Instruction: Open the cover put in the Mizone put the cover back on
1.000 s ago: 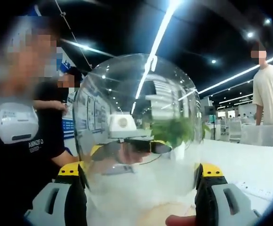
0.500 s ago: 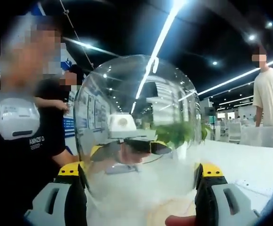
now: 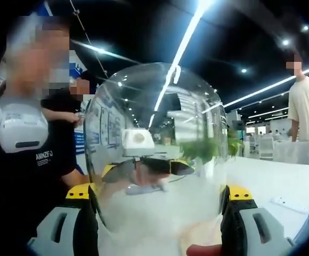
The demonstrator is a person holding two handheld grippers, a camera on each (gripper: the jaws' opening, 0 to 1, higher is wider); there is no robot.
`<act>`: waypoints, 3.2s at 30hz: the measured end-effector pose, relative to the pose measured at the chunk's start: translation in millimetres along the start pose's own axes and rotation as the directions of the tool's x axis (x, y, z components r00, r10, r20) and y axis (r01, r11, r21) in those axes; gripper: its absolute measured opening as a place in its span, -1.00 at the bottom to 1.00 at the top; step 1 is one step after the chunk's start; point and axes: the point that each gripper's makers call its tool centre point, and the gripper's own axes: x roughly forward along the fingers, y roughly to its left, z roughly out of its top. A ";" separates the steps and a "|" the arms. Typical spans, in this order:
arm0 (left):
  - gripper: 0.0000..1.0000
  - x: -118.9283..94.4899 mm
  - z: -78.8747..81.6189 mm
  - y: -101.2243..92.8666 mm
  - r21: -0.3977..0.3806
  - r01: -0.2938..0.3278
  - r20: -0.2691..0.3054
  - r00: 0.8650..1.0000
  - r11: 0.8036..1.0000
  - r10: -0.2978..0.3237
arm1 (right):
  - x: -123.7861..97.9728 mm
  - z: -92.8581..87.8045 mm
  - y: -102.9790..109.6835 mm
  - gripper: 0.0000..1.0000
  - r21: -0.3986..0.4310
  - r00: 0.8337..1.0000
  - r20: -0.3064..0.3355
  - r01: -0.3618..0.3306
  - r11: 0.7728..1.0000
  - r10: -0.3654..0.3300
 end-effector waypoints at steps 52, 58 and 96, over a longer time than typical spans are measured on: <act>0.44 -12.4 -37.6 -46.0 -0.046 -0.034 -0.014 0.999 0.998 0.034 | -12.9 -38.5 43.4 0.79 0.034 1.000 -0.005 -0.010 0.999 0.010; 0.46 -12.7 -36.6 -46.3 -0.047 -0.040 0.011 0.999 0.998 0.040 | -12.7 -37.8 42.8 0.79 0.036 1.000 0.014 -0.009 0.999 0.009; 0.43 -16.5 -34.5 -45.4 -0.018 -0.085 0.034 0.996 0.996 0.085 | -10.3 -32.5 56.1 0.77 0.023 0.999 0.022 0.026 0.999 -0.027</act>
